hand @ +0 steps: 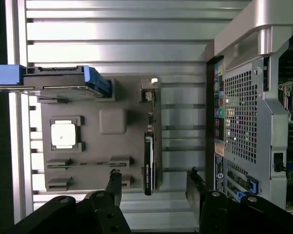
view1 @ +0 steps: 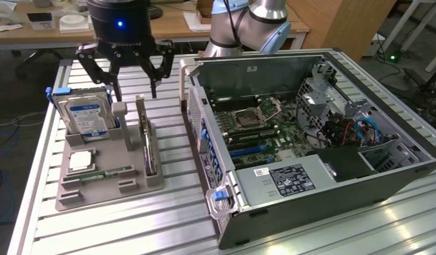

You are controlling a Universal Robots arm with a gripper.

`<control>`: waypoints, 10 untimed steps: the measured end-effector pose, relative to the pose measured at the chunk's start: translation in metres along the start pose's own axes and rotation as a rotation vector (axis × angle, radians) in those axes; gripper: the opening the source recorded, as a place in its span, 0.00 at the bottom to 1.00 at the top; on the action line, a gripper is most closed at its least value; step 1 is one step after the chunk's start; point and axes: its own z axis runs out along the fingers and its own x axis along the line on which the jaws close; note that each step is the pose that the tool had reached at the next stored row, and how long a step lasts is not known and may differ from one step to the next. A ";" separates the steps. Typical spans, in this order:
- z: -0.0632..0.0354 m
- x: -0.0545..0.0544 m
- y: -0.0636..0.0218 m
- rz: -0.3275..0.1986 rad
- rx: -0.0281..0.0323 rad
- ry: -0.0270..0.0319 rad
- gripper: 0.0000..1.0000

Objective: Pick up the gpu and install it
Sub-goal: 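Pick up the gpu and move the gpu toward the slot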

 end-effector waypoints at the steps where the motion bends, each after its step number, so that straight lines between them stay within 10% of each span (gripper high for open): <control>1: 0.0018 0.000 -0.0001 0.000 0.0000 0.0000 0.65; 10: 0.0182 -0.001 -0.0007 0.000 0.0001 0.0001 0.65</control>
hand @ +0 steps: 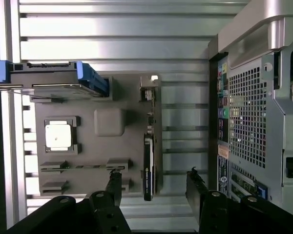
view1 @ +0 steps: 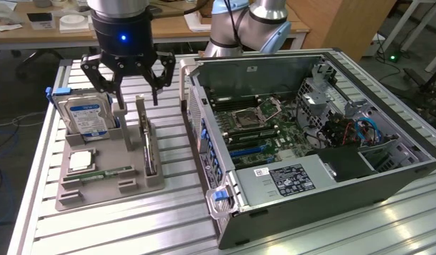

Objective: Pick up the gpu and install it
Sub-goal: 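Pick up the gpu and move the gpu toward the slot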

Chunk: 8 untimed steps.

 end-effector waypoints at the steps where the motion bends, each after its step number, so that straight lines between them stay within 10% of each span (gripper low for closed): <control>1: 0.0017 0.000 -0.0001 0.000 0.0001 0.0001 0.65; 8: 0.0145 0.000 -0.0006 0.000 0.0000 0.0000 0.65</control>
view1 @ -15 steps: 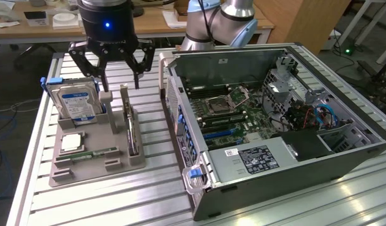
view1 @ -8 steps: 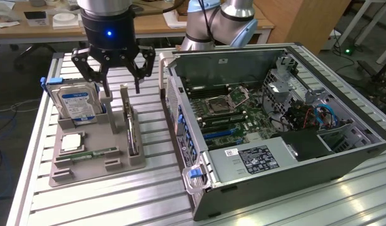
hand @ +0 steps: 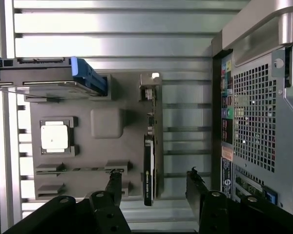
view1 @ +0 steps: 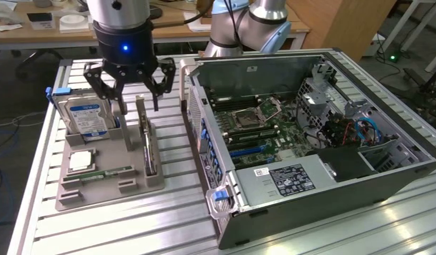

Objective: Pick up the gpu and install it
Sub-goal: 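Pick up the gpu and move the gpu toward the slot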

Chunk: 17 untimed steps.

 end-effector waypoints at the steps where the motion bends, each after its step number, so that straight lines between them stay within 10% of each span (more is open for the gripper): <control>1: 0.0018 0.000 -0.0001 0.000 0.0000 -0.0001 0.65; 17: 0.0310 0.000 -0.0006 0.000 0.0000 0.0000 0.65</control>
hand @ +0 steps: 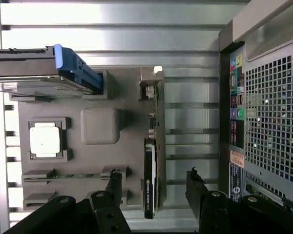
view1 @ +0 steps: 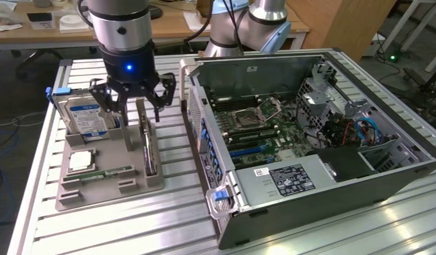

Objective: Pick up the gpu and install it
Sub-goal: 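Pick up the gpu and move the gpu toward the slot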

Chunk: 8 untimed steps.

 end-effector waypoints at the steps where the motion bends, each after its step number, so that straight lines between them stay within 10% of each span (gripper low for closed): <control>1: 0.0018 0.000 0.0001 0.000 0.0000 -0.0001 0.65; 8: 0.0144 0.000 -0.0036 0.000 0.0000 0.0001 0.65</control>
